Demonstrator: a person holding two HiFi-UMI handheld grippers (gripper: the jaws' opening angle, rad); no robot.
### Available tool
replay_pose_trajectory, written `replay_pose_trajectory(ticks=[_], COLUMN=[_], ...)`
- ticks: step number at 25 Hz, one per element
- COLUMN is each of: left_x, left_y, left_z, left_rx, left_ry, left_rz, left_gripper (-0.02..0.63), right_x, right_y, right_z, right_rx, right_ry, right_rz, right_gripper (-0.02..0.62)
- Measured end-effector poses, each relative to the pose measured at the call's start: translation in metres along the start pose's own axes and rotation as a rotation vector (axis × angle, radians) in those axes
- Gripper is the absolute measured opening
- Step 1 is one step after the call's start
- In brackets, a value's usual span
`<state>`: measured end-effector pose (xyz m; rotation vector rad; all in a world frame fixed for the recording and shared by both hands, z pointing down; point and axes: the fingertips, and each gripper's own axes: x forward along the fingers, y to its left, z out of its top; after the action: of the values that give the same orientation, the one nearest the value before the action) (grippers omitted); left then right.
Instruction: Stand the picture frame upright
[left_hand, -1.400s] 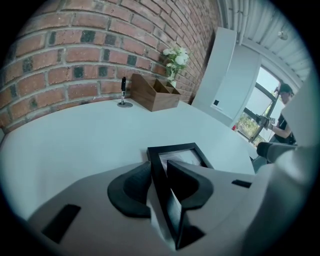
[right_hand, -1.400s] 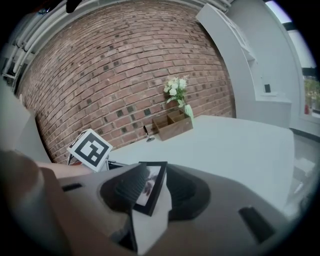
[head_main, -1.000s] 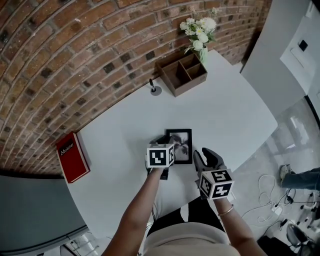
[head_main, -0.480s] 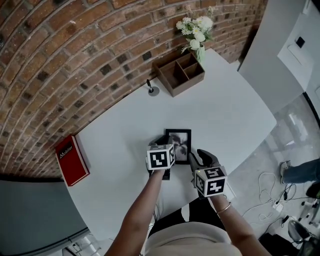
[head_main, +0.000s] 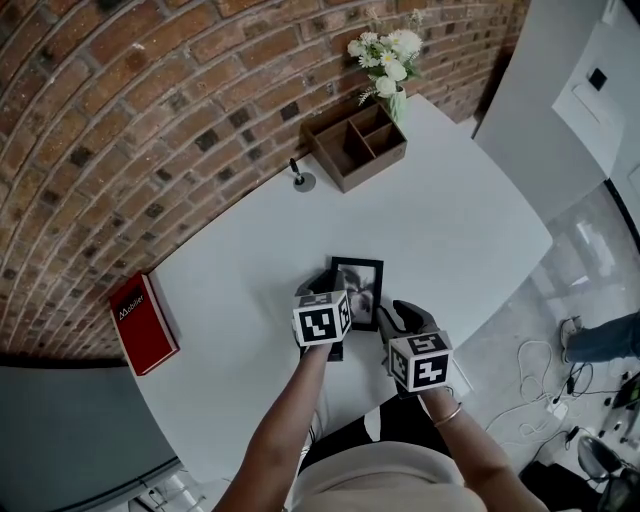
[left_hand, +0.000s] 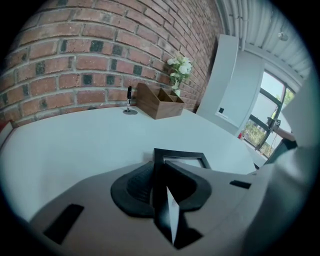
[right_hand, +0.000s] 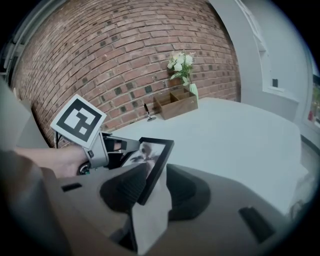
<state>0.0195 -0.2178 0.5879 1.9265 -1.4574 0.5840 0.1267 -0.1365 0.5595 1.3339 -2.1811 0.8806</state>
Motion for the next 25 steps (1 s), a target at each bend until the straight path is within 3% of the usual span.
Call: replay_pose_trajectory(ticks=[13,25], left_x=[-0.017,-0.024], left_y=[0.003,0.009], left_z=[0.014,0.017], left_rx=[-0.019,-0.05], left_ry=[-0.115,-0.164], left_rz=[-0.026,-0.062], left_gripper=[0.061,0.061], right_x=[0.023,0.046], right_y=[0.004,0.011], right_z=[0.004,0.005], right_rx=[0.048,0.091], right_ry=[0.034,0.079], right_rz=[0.076,0.162], right_gripper=[0.132,0.147])
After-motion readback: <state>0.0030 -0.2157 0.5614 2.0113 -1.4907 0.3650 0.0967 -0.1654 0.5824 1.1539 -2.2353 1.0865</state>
